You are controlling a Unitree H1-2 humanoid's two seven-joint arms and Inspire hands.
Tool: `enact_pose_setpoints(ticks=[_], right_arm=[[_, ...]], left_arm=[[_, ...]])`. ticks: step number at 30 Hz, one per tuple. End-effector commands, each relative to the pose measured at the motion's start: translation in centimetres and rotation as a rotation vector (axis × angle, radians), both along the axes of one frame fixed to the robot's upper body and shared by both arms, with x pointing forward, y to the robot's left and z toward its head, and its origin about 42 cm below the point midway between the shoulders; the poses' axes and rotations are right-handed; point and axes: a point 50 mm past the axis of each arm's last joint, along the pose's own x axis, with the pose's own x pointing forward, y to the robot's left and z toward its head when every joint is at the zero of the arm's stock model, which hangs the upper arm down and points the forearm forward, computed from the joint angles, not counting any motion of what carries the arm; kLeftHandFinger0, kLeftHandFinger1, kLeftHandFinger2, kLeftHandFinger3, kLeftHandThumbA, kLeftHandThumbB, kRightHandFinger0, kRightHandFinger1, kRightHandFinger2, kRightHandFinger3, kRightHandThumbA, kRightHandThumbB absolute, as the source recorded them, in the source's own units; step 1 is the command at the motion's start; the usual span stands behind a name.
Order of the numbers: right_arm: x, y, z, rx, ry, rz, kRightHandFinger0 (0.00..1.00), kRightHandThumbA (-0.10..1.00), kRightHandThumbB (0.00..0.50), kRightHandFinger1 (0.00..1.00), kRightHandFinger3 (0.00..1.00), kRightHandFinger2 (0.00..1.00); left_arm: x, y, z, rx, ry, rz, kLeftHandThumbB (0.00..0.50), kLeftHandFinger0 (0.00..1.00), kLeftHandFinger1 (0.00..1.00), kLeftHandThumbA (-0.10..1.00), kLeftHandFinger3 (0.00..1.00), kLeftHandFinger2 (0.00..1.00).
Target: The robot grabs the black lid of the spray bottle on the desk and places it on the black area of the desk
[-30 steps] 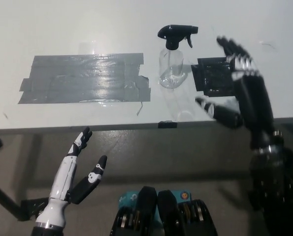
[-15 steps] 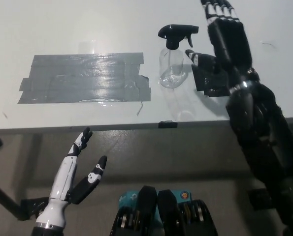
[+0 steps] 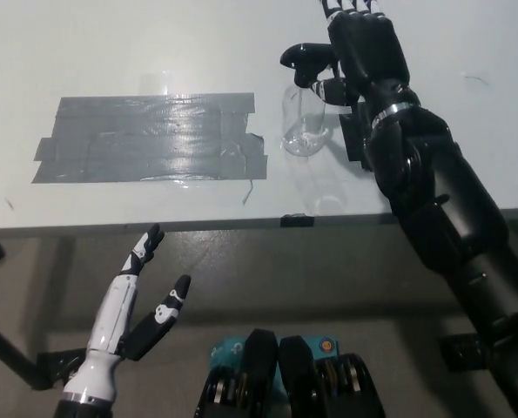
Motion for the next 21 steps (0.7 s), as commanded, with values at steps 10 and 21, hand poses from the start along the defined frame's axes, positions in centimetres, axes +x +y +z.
enact_pose_setpoints(ticks=[10,21], right_arm=[[1.5,1.3,3.8,-0.115,-0.076,-0.069,1.0,0.74,0.484,1.0,1.0,1.0],[1.9,0.7,4.7,-0.194,-0.086,-0.104,1.0,0.65,0.494,1.0,1.0,1.0]], left_arm=[[0.7,0.1,2.1,0.033,-0.079,-0.013,0.0,1.0,1.0,0.77,1.0,1.0],[0.8,0.2,2.2,0.047,-0.08,-0.025,0.0,1.0,1.0,0.78,1.0,1.0]])
